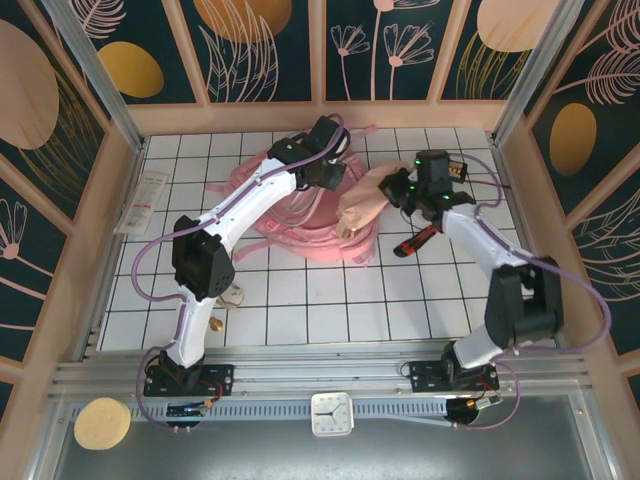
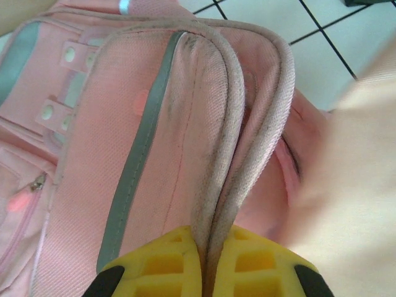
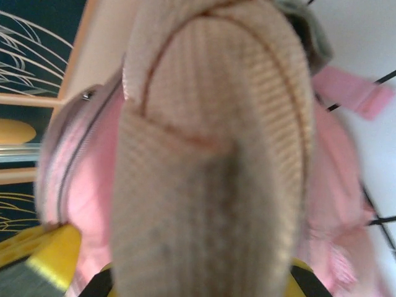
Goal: Pack the student bag
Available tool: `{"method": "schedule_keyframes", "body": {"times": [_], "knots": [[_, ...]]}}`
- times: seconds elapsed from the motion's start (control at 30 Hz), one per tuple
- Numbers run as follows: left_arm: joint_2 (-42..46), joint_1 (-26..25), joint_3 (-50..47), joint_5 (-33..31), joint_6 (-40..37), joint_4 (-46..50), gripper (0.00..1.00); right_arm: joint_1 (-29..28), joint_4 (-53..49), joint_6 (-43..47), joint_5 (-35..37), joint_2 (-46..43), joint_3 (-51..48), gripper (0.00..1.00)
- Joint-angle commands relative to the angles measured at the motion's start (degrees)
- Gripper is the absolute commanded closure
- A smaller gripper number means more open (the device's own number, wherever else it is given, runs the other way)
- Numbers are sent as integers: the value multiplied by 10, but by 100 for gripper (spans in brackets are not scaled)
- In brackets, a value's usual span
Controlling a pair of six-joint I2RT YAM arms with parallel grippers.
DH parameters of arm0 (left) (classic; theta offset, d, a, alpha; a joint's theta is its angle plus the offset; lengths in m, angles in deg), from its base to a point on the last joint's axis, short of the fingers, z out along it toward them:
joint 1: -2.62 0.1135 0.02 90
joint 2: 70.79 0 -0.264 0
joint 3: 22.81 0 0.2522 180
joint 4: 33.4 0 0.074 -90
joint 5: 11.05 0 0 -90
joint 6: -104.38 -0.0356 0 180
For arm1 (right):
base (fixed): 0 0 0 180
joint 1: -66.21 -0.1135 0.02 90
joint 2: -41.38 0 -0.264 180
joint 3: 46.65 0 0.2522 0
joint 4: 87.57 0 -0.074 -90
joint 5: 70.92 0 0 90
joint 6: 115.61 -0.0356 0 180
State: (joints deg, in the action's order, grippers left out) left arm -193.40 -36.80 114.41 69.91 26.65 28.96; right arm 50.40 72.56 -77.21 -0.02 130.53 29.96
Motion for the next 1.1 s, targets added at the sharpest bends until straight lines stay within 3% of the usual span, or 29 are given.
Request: {"method": "schedule_keyframes", "body": {"times": [0.0,0.27,0.4,0.5,0.6,0.73,0.8,0.93,1.07], "knots": [[36,-5,24,43,13,-10,100,-30,103,-58,-4,67,43,100],[33,-6,17,100,19,-35,100,-97,275,-162,11,285,142,100],[34,-5,7,116,21,-44,100,-123,342,-209,-16,364,195,100],[30,-5,4,118,21,-48,100,-126,345,-224,-45,383,204,67],[31,-1,6,101,21,-47,100,-117,281,-180,-37,333,176,37],[39,15,-6,76,24,-46,100,-97,153,-79,-41,269,179,7],[49,25,-17,68,25,-55,100,-88,99,-49,-47,250,182,1],[58,43,-23,70,27,-59,100,-81,1,9,-26,215,189,1],[62,47,-46,72,31,-67,100,-80,-16,49,4,161,157,1]]}}
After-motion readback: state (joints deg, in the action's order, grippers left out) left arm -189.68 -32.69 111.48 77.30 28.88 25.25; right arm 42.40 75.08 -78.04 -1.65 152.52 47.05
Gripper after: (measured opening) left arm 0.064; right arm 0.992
